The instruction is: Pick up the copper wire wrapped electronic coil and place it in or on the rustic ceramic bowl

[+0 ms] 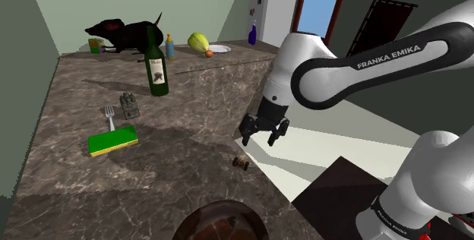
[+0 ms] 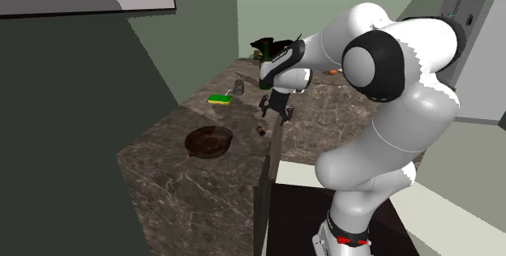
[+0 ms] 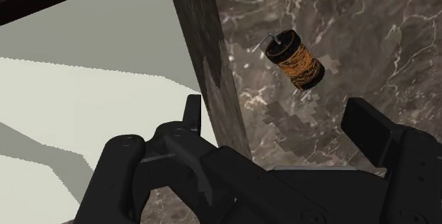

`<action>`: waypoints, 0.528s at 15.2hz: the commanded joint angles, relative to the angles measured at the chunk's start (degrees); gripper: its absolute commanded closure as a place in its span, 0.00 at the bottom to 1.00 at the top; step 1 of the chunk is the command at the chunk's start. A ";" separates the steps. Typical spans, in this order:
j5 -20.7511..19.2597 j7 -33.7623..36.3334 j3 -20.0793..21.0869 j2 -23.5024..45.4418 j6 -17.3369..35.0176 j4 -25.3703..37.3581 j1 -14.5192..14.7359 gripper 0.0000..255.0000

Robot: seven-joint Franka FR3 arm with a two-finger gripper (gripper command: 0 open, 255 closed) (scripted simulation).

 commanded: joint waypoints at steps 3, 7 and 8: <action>0.39 4.61 3.41 6.80 5.60 2.72 0.18 0.00; 0.16 4.89 4.34 9.67 9.23 2.03 0.20 0.00; 0.07 4.99 4.57 10.43 10.14 1.89 0.20 0.00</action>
